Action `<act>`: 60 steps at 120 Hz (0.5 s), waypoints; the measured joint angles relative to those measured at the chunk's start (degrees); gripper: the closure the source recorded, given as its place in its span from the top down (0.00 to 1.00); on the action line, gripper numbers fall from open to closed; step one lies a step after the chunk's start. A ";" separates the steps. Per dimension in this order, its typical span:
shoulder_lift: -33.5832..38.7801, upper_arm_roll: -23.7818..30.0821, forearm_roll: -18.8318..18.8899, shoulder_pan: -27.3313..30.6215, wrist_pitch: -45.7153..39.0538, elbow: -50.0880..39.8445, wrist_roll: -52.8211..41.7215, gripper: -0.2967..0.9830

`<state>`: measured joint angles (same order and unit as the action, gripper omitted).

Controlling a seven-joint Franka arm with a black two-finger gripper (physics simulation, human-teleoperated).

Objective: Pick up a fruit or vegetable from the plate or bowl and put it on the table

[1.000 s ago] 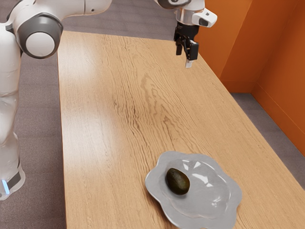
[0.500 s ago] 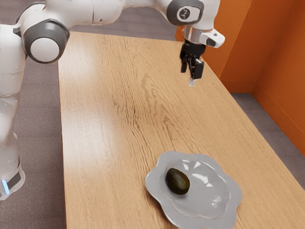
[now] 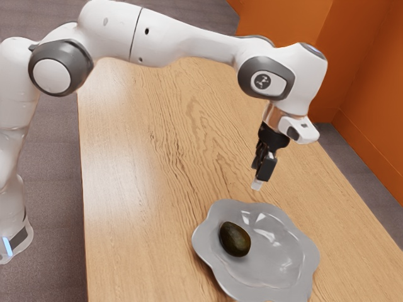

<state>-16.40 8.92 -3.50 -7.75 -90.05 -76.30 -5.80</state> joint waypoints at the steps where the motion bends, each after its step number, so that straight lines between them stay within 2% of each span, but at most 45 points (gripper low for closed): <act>1: -0.01 0.34 0.00 0.03 0.08 -0.27 -0.10 0.77; 25: -0.19 5.77 0.06 -0.02 1.27 -4.38 -3.51 0.77; 60: -0.19 8.34 -0.04 0.09 0.78 -8.08 -8.51 0.77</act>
<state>-16.60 17.26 -3.53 -7.66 -89.27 -84.38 -14.32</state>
